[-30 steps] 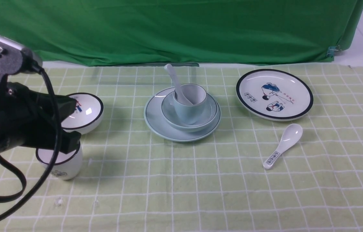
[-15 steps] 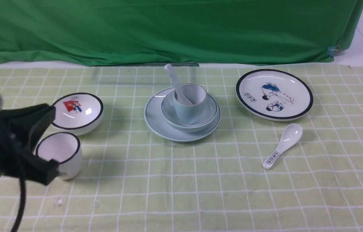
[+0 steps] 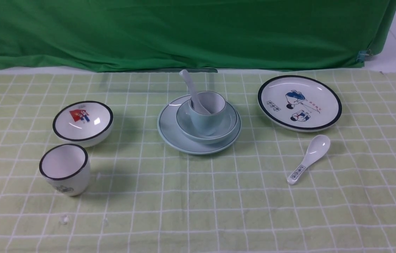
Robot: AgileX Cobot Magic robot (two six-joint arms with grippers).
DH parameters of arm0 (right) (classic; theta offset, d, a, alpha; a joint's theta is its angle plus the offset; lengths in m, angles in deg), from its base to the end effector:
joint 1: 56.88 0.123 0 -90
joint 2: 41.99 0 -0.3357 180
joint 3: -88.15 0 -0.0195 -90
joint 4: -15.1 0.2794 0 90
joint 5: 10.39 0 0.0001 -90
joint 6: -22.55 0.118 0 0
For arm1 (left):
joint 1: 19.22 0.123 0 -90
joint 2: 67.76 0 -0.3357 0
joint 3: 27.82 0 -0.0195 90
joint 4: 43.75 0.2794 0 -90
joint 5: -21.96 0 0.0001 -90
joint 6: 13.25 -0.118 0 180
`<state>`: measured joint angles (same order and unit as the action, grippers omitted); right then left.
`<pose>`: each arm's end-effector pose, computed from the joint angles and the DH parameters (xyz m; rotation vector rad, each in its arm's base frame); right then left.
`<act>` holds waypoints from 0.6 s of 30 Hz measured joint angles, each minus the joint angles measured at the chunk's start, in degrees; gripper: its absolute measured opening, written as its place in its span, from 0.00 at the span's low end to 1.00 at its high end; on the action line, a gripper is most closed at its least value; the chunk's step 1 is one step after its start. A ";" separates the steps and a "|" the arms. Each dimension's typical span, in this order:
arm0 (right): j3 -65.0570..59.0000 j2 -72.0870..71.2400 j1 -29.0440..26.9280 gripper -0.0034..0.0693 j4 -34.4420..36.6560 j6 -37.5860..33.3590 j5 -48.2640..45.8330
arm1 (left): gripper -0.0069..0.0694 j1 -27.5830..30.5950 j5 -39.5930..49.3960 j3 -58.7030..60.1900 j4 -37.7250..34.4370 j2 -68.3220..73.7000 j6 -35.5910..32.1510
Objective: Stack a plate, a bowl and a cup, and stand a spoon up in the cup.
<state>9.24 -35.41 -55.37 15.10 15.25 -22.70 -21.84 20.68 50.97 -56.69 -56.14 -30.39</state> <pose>0.0604 0.0016 0.1868 -0.1311 1.7025 -0.0752 0.0687 -0.0026 0.2097 0.0887 1.5537 0.0257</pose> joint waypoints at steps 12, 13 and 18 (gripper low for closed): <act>0.00 0.00 0.00 0.24 0.00 0.05 -0.05 | 0.05 1.58 14.91 0.04 5.48 -4.87 7.54; 0.00 0.00 0.00 0.25 0.00 0.05 -0.05 | 0.05 1.58 14.86 0.04 5.48 -4.87 7.69; 0.00 0.00 0.00 0.26 0.00 0.05 -0.05 | 0.05 1.58 14.67 0.04 5.71 -4.87 7.69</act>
<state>9.24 -35.41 -55.37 15.10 15.29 -22.75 -20.26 35.34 51.01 -50.98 -61.02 -22.70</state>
